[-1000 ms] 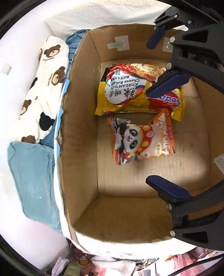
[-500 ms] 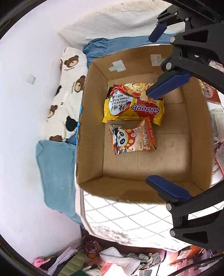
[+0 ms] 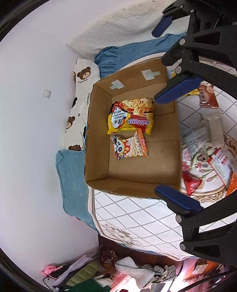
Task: Organize snacks
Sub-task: 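Move both tools back over the remaining snacks, then grasp the orange packet with the left tool while the right tool grasps a white bread packet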
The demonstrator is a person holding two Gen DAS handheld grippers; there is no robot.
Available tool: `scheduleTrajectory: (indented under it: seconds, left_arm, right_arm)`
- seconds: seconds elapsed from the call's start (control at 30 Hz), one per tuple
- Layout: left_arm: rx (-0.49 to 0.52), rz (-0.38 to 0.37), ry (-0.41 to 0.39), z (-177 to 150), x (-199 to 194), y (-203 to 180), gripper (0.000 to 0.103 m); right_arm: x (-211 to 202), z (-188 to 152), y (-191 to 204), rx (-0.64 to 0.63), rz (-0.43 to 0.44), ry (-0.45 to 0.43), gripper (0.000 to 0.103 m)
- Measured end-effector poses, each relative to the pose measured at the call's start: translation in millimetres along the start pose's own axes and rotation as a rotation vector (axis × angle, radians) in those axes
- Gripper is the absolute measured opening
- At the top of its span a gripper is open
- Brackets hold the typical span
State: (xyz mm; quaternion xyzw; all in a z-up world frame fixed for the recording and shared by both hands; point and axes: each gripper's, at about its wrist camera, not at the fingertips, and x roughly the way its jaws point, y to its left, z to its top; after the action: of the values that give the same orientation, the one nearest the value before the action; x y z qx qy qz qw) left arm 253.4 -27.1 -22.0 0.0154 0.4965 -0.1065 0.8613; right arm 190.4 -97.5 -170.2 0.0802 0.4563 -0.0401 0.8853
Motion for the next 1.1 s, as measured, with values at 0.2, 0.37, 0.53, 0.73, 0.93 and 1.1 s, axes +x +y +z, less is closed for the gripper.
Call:
scheduleTrajectory:
  seconds: [0.2, 0.37, 0.53, 0.73, 0.93, 1.1]
  left_arm:
    - [-0.046, -0.003, 0.053, -39, -9, 21, 0.092]
    - [-0.091, 0.063, 0.183, -93, 8, 59, 0.092]
    - [-0.23, 0.074, 0.376, -159, 47, 109, 0.092]
    - [-0.108, 0.113, 0.495, -202, 84, 107, 0.092]
    - [-0.026, 0.142, 0.574, -222, 116, 96, 0.092]
    - [-0.069, 0.13, 0.586, -227, 126, 97, 0.092]
  right_arm:
    - [3, -45, -6, 0.069, 0.098, 0.111, 0.1]
    - [38, -99, -7, 0.172, 0.194, 0.306, 0.099]
    - [89, -155, -7, 0.373, 0.3, 0.51, 0.097]
    - [139, -176, -3, 0.55, 0.295, 0.601, 0.097]
    - [170, -172, 17, 0.515, 0.14, 0.623, 0.097]
    - [164, -167, 47, 0.195, 0.117, 0.594, 0.083]
